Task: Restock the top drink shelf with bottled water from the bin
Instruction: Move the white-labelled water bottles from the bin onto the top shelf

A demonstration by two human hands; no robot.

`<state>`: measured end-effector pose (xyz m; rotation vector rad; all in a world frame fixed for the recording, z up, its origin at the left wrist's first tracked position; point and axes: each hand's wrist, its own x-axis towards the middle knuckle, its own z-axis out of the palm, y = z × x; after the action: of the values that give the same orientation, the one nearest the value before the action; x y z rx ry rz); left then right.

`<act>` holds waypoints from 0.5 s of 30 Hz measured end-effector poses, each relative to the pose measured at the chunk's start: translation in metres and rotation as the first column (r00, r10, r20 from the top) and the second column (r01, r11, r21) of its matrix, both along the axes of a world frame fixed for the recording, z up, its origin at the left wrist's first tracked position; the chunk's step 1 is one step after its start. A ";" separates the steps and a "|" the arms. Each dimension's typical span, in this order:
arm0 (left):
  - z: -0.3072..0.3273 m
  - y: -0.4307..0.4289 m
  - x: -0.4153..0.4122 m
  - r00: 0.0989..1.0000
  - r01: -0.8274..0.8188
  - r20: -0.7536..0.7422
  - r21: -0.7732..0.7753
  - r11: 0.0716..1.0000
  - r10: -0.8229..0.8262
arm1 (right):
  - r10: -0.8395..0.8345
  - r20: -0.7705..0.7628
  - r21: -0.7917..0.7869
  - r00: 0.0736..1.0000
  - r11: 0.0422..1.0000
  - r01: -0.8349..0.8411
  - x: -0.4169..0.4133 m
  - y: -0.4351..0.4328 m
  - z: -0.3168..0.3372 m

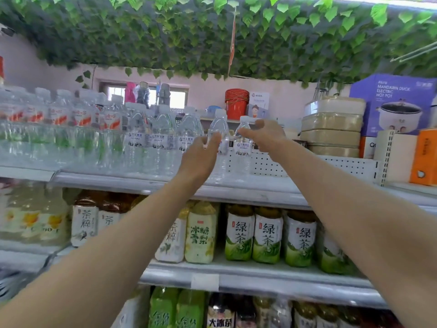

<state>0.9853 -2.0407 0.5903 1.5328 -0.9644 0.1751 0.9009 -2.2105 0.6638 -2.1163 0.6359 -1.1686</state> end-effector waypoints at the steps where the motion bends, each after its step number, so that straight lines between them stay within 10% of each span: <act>1: -0.004 0.013 0.001 1.000 -0.029 0.013 -0.005 1.000 0.029 | 0.008 -0.008 -0.013 1.000 1.000 -0.008 -0.005 0.012 -0.003; 15: -0.157 0.120 -0.005 0.982 -0.184 0.026 0.313 0.932 0.185 | -0.124 -0.447 -0.206 0.886 0.978 0.032 -0.057 0.141 -0.168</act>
<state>0.9798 -1.9208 0.4336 1.9192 -0.8737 0.1567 0.8441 -2.0693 0.4958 -2.5869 0.8522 -0.7907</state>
